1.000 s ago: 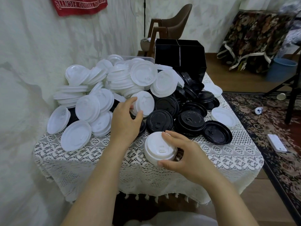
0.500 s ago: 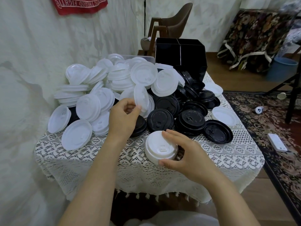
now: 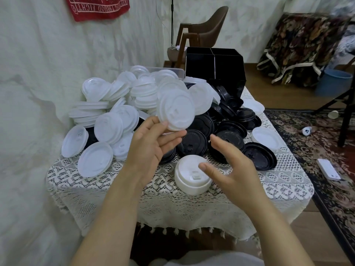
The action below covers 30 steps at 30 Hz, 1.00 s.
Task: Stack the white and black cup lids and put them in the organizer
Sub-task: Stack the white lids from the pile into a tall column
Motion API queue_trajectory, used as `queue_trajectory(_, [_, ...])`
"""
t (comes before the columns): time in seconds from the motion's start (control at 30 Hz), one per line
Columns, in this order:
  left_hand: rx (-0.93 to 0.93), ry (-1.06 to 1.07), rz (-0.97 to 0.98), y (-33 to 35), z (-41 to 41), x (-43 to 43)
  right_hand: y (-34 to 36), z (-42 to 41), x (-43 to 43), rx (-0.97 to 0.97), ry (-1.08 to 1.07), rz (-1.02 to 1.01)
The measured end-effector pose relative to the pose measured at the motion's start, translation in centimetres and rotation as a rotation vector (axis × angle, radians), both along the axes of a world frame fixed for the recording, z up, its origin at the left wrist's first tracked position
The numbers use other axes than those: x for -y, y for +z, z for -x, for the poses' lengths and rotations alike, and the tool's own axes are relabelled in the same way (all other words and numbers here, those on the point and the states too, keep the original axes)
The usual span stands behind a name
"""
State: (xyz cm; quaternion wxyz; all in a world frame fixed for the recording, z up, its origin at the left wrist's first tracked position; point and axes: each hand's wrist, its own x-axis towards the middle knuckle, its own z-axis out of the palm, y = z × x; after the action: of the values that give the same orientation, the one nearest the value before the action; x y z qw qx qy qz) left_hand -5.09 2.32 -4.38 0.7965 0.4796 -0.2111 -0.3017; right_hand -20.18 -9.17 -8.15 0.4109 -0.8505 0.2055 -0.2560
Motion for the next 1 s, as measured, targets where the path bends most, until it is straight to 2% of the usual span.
queue_trajectory(0.2, [0.076,-0.202,-0.084,-0.6,2.0,-0.3,0.4,-1.2,-0.7,0.23,-0.003,-0.056])
queue_trajectory(0.43, [-0.029,-0.322,-0.082,-1.4,2.6,-0.5,-0.3,-2.0,-0.9,0.277,-0.011,-0.024])
queue_trajectory(0.63, [-0.007,-0.359,-0.092,-1.8,2.5,-0.9,-0.5,-1.8,-0.8,0.285,0.008,-0.029])
queue_trajectory(0.8, [0.127,-0.3,-0.136,-1.7,2.3,-1.5,-0.7,-1.4,-0.4,0.266,0.002,0.031])
queue_trajectory(0.9, [0.262,-0.165,-0.215,-1.8,1.8,-2.0,-0.8,-0.8,0.2,0.233,0.011,-0.003])
queue_trajectory(1.0, [0.392,-0.152,-0.303,-2.0,1.4,-2.6,-0.6,-0.2,0.7,0.162,0.016,-0.051])
